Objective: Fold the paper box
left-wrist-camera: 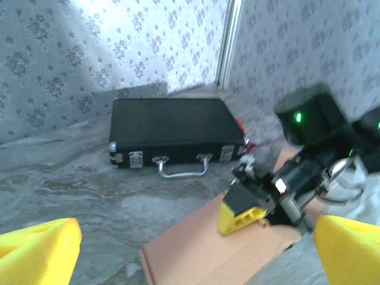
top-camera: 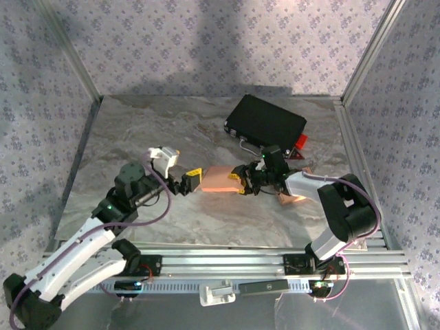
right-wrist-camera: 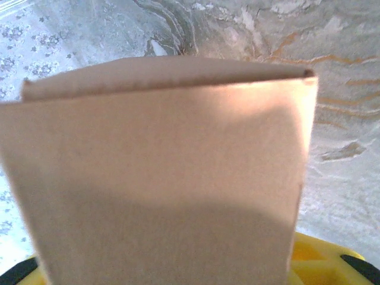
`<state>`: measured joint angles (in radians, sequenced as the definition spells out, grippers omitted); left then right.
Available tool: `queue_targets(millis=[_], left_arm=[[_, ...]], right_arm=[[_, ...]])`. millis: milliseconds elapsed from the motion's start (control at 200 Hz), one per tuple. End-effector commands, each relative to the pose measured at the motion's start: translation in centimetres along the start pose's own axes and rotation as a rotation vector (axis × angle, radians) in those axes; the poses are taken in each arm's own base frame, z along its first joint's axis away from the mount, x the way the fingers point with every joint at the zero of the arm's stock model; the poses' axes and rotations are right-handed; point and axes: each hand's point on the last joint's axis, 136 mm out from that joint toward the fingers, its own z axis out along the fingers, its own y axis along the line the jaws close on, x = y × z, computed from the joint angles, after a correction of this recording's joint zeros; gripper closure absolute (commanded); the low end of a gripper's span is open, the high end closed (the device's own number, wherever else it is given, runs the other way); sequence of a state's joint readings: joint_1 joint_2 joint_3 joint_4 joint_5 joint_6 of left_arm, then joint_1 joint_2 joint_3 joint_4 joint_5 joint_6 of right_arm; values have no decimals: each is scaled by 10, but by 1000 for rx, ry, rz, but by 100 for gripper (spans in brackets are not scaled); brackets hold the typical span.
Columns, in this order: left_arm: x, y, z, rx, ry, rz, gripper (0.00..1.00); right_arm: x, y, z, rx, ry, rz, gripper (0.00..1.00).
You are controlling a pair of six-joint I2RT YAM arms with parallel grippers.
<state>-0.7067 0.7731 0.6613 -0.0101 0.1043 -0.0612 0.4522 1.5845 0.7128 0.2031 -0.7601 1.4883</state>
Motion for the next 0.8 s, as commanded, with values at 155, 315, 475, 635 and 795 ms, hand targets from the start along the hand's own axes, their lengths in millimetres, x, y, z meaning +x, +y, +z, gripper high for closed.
queue_targets(millis=[155,315,475,635,795], left_arm=[[63,-45,35,-18,391,681,0],[96,-45,63,-95,503,948,0],[101,-37,88,-159,514,1056,0],[110,-31,108,-165,528,1076,0],[126,-26,123,-172,545,1085,0]], right_arm=[[-5,-25,-3,145,63,175,57],[-6,-25,-7,158,77,174,57],[-7,-25,-10,160,82,177,57],[-7,-23,-11,157,88,178,57],[-8,-23,-11,159,89,174,57]])
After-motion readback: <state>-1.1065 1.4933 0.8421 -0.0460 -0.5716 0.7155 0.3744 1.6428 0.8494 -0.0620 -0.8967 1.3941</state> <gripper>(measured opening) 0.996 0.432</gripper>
